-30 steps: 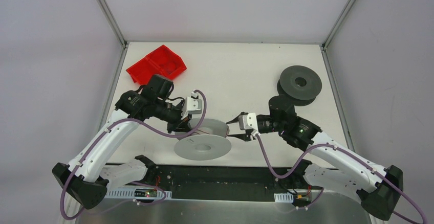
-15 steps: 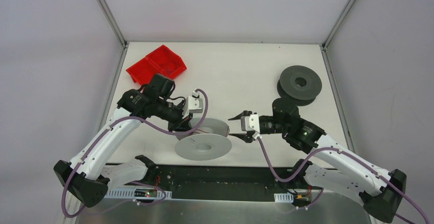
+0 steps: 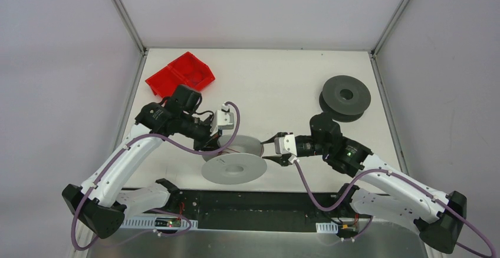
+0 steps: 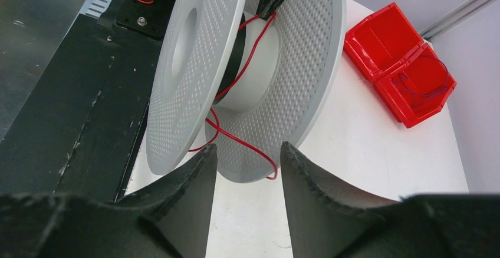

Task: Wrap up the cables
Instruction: Wrap the cable around the cable reel.

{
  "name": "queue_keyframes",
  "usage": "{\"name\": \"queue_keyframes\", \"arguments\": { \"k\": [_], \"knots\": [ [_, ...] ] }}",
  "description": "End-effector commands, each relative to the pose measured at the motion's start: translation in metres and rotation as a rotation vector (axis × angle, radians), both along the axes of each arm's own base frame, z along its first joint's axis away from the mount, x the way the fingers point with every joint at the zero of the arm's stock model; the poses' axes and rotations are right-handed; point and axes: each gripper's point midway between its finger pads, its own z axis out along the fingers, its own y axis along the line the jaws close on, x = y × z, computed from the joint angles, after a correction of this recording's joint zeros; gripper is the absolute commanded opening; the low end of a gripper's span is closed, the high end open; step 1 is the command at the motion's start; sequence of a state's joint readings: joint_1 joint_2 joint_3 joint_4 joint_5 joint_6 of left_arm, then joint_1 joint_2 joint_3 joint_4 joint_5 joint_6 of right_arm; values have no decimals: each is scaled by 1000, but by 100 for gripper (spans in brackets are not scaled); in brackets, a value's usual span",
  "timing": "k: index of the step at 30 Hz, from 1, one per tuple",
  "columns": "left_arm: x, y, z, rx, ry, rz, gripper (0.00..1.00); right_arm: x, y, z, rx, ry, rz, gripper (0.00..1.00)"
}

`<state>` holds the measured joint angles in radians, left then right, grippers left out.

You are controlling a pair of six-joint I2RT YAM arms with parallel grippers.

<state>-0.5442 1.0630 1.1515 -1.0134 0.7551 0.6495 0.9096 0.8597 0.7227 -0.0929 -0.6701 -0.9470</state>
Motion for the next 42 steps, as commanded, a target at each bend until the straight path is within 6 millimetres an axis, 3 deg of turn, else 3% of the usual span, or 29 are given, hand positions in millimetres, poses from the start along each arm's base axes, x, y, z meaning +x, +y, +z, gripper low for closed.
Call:
{"name": "queue_keyframes", "arguments": {
  "k": [1, 11, 20, 24, 30, 37, 40, 42],
  "knots": [
    [1, -11, 21, -66, -25, -24, 0, -7, 4, 5, 24, -20, 48, 45],
    [4, -12, 23, -64, -26, -18, 0, -8, 5, 0, 5, 4, 57, 39],
    [6, -12, 18, -61, -34, -31, 0, 13, 0, -35, -93, 96, -71, 37],
    [17, -16, 25, -94, -44, 19, 0, 5, -3, -32, -48, 192, -80, 29],
    [41, -30, 49, -301, 42, 132, 0, -9, 4, -22, 116, 314, -65, 25],
    [46, -36, 53, -373, 80, 168, 0, 3, 9, -9, 225, 475, -182, 16],
    [47, -39, 57, -417, 89, 180, 0, 17, 13, 7, 275, 599, -288, 16],
    [50, -41, 61, -455, 109, 213, 0, 13, 17, 22, 321, 674, -270, 16]
  ]
}}
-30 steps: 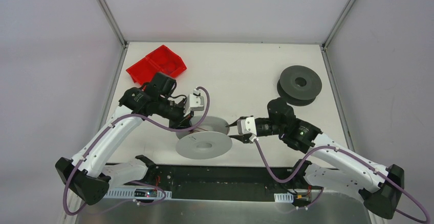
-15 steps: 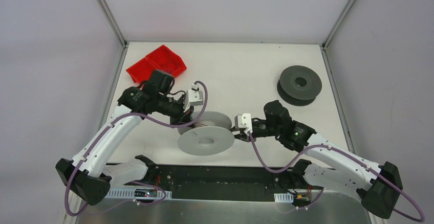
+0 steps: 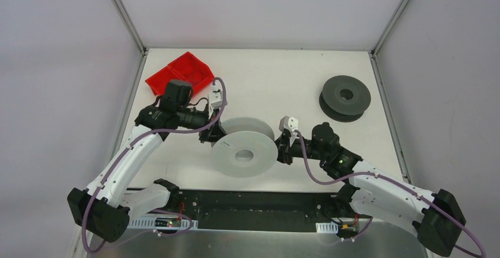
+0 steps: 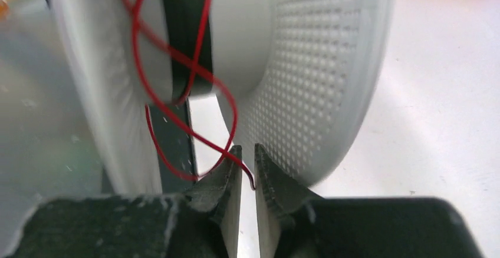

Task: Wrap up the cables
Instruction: Wrap the cable around the cable reel.

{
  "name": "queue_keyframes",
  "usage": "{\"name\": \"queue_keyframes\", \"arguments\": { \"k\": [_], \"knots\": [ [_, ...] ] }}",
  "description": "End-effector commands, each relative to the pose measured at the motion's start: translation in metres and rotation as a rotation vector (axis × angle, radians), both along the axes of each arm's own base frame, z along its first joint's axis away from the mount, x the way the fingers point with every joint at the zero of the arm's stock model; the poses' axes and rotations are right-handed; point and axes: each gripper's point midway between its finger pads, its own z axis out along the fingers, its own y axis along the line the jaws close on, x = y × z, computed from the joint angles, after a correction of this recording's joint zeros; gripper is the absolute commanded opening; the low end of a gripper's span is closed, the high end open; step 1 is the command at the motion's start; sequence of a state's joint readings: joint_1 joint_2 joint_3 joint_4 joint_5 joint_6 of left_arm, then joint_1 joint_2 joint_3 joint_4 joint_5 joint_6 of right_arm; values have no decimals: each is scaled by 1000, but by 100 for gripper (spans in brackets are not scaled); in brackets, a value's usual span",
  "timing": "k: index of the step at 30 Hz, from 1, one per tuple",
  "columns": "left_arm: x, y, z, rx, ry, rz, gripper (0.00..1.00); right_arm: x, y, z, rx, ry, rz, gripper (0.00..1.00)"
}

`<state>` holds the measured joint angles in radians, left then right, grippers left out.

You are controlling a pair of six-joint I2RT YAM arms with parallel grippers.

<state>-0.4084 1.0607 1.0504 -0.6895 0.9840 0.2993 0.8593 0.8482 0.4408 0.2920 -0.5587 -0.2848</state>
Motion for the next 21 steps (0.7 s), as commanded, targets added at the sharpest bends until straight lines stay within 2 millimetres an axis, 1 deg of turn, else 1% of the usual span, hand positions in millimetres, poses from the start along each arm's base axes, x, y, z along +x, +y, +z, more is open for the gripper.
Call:
{"name": "queue_keyframes", "arguments": {
  "k": [1, 3, 5, 7, 9, 12, 16, 17, 21],
  "knots": [
    [22, -16, 42, -191, -76, 65, 0, -2, 22, 88, 282, 126, -11, 16],
    [26, -17, 47, -226, -70, 96, 0, -8, 24, 102, 329, 186, 12, 15],
    [33, -16, 55, -261, -64, 130, 0, -11, 25, 108, 343, 233, 21, 14],
    [38, -16, 61, -292, -51, 160, 0, -11, 24, 108, 344, 255, 14, 16],
    [42, -15, 70, -331, -43, 181, 0, -8, 23, 102, 331, 272, -17, 20],
    [48, -14, 79, -378, -23, 211, 0, -3, 20, 98, 321, 294, -57, 20],
    [54, -13, 83, -400, -9, 253, 0, -3, 17, 101, 333, 309, -75, 20],
    [56, -12, 82, -400, -7, 266, 0, -3, 16, 103, 340, 315, -81, 20],
    [61, -11, 84, -430, 12, 297, 0, 4, 12, 108, 375, 358, -140, 11]
  ]
}}
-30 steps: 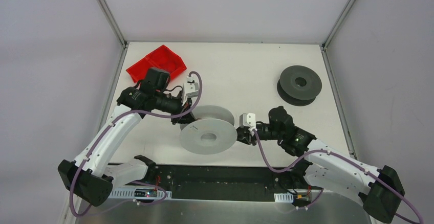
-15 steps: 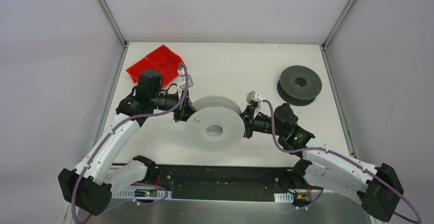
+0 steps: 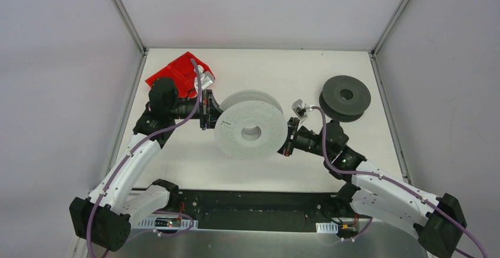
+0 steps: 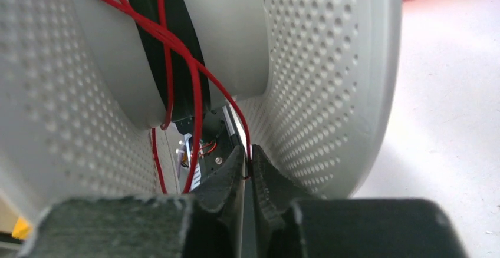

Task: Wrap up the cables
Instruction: Wrap the cable around the cable reel.

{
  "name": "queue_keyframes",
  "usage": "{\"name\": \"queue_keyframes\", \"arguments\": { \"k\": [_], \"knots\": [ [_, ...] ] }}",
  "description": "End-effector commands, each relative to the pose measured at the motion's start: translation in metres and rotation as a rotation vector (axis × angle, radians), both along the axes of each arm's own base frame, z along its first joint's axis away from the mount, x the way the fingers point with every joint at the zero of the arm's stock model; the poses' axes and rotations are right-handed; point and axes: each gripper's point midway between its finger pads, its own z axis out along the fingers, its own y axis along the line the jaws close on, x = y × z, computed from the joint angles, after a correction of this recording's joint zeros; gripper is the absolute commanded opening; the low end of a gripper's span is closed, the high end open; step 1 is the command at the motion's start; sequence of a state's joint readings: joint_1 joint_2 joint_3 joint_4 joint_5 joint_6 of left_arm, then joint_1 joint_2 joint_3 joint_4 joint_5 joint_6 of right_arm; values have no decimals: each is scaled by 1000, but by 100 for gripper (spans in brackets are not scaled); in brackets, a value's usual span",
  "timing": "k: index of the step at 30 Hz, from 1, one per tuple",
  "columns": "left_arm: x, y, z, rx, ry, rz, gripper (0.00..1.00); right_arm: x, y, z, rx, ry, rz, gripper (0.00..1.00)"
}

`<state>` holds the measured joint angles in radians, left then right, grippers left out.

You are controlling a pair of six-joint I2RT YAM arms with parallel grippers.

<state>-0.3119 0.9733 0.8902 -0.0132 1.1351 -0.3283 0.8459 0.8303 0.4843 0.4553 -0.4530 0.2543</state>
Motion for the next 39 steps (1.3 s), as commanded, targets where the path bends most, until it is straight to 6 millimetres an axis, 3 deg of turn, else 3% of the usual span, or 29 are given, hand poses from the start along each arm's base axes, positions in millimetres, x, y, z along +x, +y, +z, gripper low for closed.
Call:
{"name": "queue_keyframes", "arguments": {
  "k": [1, 5, 10, 19, 23, 27, 39],
  "knots": [
    [35, 4, 20, -77, -20, 181, 0, -4, 2, 43, 114, -11, -5, 8],
    [42, 3, 25, -135, 19, 210, 0, 2, 2, 55, 157, 35, -42, 0],
    [57, 5, 30, -199, 112, 295, 0, 6, -1, 78, 245, 93, -80, 0],
    [73, 9, 29, -318, 255, 398, 0, 44, -16, 102, 399, 221, -302, 0],
    [78, 11, 32, -389, 296, 429, 0, 67, -18, 109, 483, 257, -398, 0],
    [81, 12, 33, -399, 297, 443, 0, 78, -8, 114, 516, 286, -401, 0],
    [82, 15, 36, -486, 331, 456, 0, 119, 0, 111, 672, 430, -515, 0]
  ]
}}
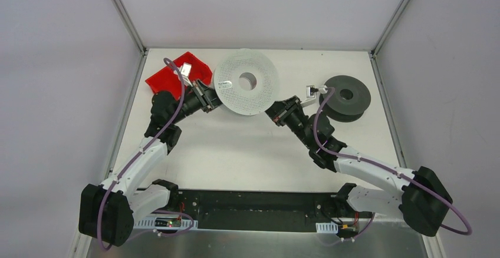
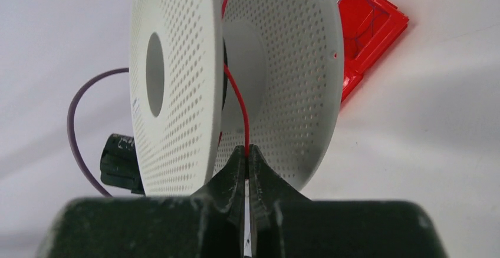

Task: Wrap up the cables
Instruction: Wrap the cable around the cable reel.

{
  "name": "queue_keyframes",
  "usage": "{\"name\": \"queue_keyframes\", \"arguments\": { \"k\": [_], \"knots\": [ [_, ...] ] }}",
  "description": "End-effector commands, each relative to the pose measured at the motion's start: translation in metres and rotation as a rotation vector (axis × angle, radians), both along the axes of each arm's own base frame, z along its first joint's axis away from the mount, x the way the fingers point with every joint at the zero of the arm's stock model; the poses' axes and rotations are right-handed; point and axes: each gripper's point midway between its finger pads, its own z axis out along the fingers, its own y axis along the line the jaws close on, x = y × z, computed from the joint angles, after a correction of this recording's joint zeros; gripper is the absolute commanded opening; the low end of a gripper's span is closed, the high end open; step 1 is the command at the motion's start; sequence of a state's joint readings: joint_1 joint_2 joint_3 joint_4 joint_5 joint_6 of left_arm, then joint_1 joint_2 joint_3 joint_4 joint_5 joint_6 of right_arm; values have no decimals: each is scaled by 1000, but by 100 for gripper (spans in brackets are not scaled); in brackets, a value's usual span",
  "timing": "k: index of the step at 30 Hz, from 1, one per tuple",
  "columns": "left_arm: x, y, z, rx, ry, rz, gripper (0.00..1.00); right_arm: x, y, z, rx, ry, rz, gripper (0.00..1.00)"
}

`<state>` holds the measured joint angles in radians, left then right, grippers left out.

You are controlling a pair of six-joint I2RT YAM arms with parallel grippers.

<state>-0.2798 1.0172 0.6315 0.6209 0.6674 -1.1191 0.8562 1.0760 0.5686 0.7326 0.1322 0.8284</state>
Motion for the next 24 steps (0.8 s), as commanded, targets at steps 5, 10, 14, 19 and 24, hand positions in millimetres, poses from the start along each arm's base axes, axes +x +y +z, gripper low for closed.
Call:
{"name": "queue_keyframes", "arguments": {
  "k": [5, 10, 14, 19, 24],
  "knots": [
    [1, 6, 42, -146, -74, 55, 0, 26, -8, 54, 305, -23, -131, 0],
    [-5, -2, 60, -182, -111, 39, 0, 35, 0, 49, 294, -1, -146, 0],
    [-5, -7, 62, -195, -109, 38, 0, 39, 6, 49, 308, 10, -151, 0],
    [-7, -11, 62, -200, -106, 30, 0, 40, 10, 39, 256, 22, -195, 0],
    [-7, -10, 63, -209, -115, 37, 0, 42, 17, 22, 215, 66, -205, 0]
  ]
}}
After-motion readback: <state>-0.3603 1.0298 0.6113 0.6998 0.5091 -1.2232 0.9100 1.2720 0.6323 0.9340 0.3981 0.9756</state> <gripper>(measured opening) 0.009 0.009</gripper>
